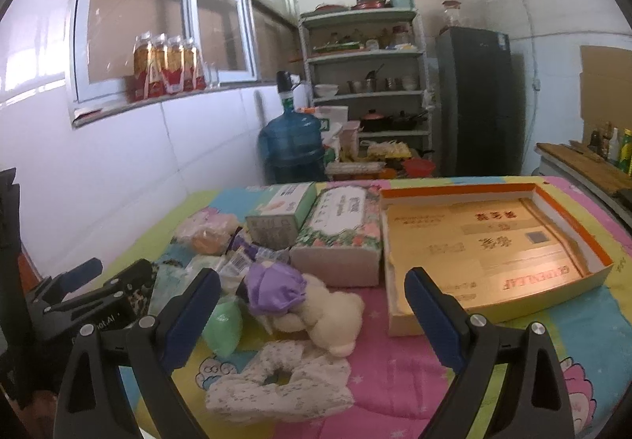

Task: Organize soft objects
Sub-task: 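Grasp the leopard scrunchie with the left tool while the right tool grasps the plush bear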

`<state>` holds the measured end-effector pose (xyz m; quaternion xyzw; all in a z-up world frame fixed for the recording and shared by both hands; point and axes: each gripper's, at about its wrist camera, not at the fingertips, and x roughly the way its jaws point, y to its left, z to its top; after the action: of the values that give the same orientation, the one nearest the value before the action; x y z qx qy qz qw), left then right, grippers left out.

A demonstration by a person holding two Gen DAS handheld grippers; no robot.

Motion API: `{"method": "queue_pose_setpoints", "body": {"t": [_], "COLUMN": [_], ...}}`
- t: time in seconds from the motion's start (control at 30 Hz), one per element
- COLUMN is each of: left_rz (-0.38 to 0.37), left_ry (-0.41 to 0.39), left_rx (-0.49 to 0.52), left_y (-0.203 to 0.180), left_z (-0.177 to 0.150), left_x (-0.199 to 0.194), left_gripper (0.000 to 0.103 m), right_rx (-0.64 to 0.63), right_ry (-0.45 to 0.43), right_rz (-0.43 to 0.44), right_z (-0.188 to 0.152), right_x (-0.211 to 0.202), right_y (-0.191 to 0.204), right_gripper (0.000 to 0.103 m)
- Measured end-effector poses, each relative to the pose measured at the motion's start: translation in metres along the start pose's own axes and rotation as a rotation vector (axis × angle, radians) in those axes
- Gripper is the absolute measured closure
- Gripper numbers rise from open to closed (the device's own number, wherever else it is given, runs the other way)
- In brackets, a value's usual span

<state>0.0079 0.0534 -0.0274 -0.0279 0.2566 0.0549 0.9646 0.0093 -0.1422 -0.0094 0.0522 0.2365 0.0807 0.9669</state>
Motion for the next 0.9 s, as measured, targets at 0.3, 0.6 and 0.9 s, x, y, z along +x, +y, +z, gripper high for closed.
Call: {"method": "queue_pose_setpoints", "body": {"t": [0.3, 0.6, 0.9], "left_rz": [-0.027, -0.040, -0.089], "left_ry": [0.027, 0.057, 0.107], "left_rx": [-0.027, -0.018, -0.003], "left_y": [0.027, 0.042, 0.072], "left_z": [-0.003, -0.003, -0.001], "left_x": [0.012, 0.027, 0.049], "left_gripper": [0.022, 0.022, 0.022], "right_rx": [-0.026, -0.031, -0.042], "right_ry": [0.045, 0.069, 0.067], "right_rz": [0.017, 0.026, 0.017], "right_z": [-0.004, -0.006, -0.006], "right_x": [0.018, 0.027, 0.027], "right_y": [0.016, 0.024, 0.029], "right_gripper": [0.008, 0.008, 0.008]}}
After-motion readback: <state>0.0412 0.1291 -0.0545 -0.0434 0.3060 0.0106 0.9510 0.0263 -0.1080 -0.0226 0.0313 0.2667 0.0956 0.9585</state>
